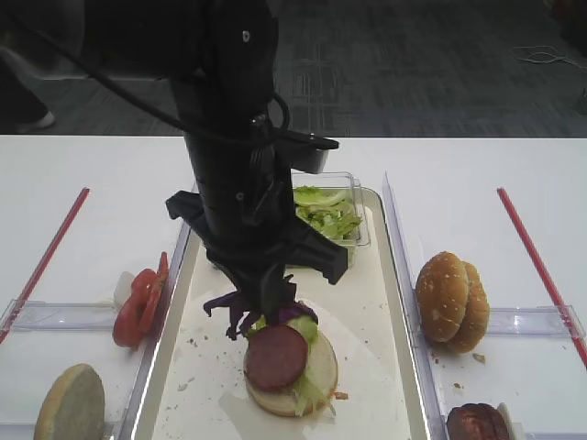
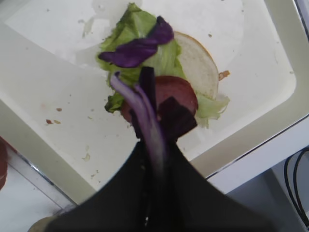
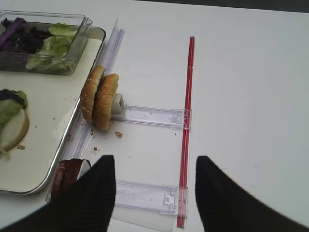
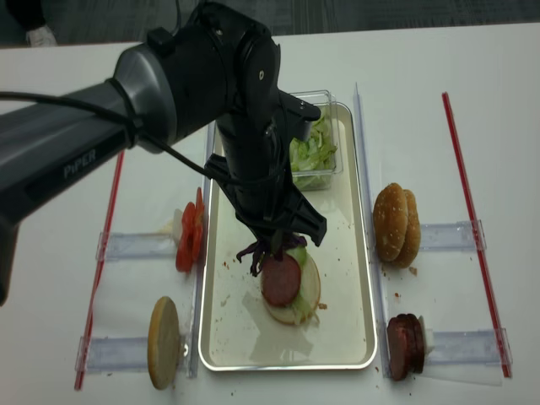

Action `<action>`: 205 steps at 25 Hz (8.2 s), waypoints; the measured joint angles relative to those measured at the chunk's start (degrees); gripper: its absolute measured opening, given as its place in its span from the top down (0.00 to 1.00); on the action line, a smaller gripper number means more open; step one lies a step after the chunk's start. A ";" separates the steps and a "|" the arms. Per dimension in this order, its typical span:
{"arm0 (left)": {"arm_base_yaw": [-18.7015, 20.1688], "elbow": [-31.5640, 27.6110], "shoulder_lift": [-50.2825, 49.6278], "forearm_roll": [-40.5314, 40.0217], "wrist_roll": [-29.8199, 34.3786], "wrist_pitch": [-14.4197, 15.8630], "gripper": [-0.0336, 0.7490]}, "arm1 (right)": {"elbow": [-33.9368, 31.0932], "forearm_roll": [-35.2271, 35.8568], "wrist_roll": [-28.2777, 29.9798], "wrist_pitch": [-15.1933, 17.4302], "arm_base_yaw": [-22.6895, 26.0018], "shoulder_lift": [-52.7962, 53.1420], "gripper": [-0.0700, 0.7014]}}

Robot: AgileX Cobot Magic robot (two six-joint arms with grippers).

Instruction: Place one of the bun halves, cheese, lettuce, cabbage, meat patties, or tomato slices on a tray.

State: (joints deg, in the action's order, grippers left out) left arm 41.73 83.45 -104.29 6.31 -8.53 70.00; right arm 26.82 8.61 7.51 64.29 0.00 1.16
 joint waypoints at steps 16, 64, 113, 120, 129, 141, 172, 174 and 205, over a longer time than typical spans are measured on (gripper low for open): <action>0.74 -0.17 -2.23 1.96 0.00 -5.44 0.86 | 0.00 0.00 0.00 0.00 0.00 0.00 0.41; 0.74 -0.26 -5.15 2.17 -0.10 -6.34 0.86 | 0.00 0.00 -0.12 0.00 0.00 0.00 0.41; 0.86 -0.26 -5.15 1.48 -3.11 -5.54 0.32 | 0.00 0.00 -0.12 0.00 0.00 0.00 0.41; 0.86 -0.26 -5.15 0.77 -3.24 -4.94 0.32 | 0.00 0.00 -0.12 0.00 0.00 0.00 0.41; 0.86 0.88 -5.15 0.40 -3.24 -3.61 0.32 | 0.00 0.00 -0.01 0.00 0.00 0.00 0.41; 0.86 9.75 -5.15 0.05 -4.09 -0.22 0.32 | 0.00 0.00 -0.01 0.00 0.00 0.00 0.41; -5.54 11.18 -0.60 0.20 -6.00 0.44 0.32 | 0.00 0.00 -0.22 0.00 0.00 0.00 0.41; -7.20 11.18 0.05 -0.03 -6.00 0.44 0.32 | 0.00 0.00 -0.33 0.00 0.00 0.00 0.41; -21.48 11.18 0.64 -7.86 -5.48 0.65 0.32 | 0.00 0.00 -0.52 0.00 0.00 0.00 0.41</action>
State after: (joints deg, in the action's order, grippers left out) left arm 20.25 94.63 -103.65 -1.55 -14.02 70.65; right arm 26.82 8.61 6.99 64.29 0.00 1.16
